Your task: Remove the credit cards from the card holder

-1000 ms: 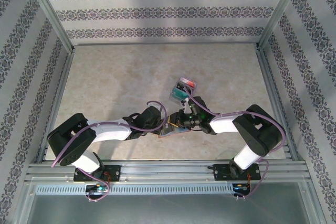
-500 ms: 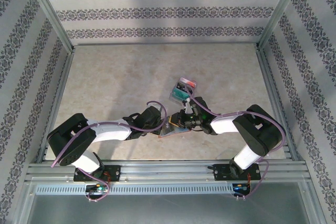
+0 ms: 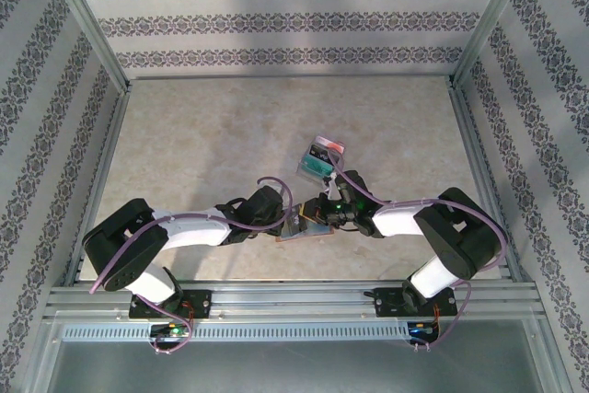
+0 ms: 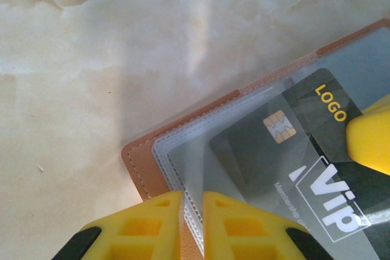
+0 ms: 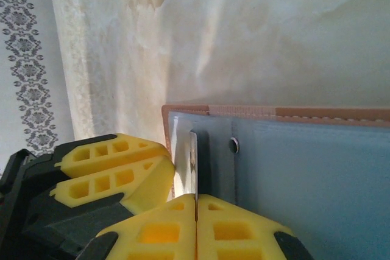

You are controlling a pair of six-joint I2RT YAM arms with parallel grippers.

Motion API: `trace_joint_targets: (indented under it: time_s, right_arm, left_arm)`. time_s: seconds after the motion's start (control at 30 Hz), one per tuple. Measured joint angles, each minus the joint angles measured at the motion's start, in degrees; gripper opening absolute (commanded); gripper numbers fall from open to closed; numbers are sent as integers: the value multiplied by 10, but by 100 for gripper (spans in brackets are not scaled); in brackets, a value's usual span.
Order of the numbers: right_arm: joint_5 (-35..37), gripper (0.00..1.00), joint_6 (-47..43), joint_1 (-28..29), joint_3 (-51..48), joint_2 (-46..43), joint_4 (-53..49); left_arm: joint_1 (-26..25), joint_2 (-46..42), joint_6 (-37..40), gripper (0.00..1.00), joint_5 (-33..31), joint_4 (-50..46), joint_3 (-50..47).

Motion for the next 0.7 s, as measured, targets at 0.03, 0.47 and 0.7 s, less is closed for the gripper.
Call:
trace_joint_targets:
  time_s: [0.03,0.47,0.7]
  right_arm:
    - [2,8,-2,0,0,-1,-3]
    - [12,7,-15,1,1,-9,-28]
    - [15,6,-15,1,6,-11,-41]
  left_arm:
    - [0,0,1,16,-1,-5,3]
    - [0,3,24,17,15,-30,47]
    - [0,33,26,14,36,-27,48]
